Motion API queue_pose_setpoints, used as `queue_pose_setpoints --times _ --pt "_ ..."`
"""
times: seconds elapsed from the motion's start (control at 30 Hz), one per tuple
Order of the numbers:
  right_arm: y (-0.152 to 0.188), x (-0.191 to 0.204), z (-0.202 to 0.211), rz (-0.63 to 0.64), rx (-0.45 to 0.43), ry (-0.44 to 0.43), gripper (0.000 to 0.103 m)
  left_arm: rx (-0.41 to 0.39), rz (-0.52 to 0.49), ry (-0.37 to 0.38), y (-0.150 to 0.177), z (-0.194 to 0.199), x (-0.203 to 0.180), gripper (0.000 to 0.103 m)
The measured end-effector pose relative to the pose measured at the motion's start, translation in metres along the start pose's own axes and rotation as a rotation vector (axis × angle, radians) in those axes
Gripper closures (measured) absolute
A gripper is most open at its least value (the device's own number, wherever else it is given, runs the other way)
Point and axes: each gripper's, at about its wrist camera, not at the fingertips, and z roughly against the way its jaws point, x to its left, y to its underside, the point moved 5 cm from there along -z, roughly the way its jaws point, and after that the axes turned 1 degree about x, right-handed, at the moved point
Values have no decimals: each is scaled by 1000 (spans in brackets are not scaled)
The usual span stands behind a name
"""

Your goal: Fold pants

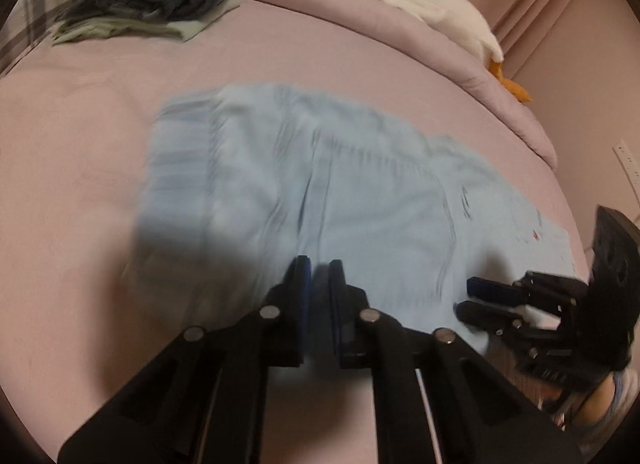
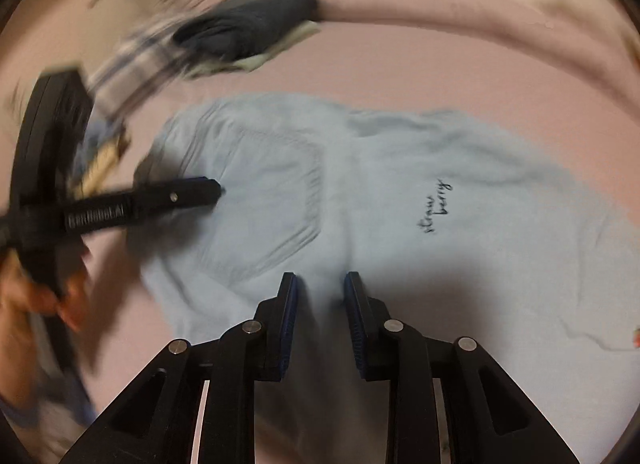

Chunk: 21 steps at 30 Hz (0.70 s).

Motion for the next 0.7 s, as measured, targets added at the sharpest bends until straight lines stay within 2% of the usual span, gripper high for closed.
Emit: queue_pose_setpoints --times 0.07,0.1,0.17,0.2,0.23,0.3,0.33,0.4,0.47,0.5,0.6,0.63,0.7 --pt "10 2 10 14 26 -57 75 -4 33 38 6 7 7 89" --pt "12 -2 15 -7 35 -86 75 2 59 50 7 11 11 93" --pt "7 -16 27 -88 25 -168 75 -3 72 60 6 18 9 90" --pt "4 -24 32 -116 0 -168 75 -14 65 52 3 24 8 81" --pt "-1 -41 40 -147 -36 -133 75 -31 51 43 -3 29 4 65" --pt "-8 -64 47 -204 -64 -88 74 -76 25 44 -17 36 -7 49" --pt "-10 -83 51 -257 -73 -86 74 -95 22 33 -25 36 -9 46" --pt "-20 -98 55 -288 -94 -95 72 -97 64 -12 -30 37 -2 47" --pt "-27 -107 53 -306 -80 -72 70 -87 161 45 -20 36 8 47" --pt "-27 -105 52 -303 -63 -105 70 -75 218 81 -9 35 14 47" --pt "-20 -68 39 -228 -16 -220 70 -48 316 125 22 35 17 47" --pt "-12 -61 41 -199 -10 -229 70 -31 347 135 29 32 17 47" --pt "4 -35 42 -107 -6 -224 70 -4 456 204 39 22 15 47"
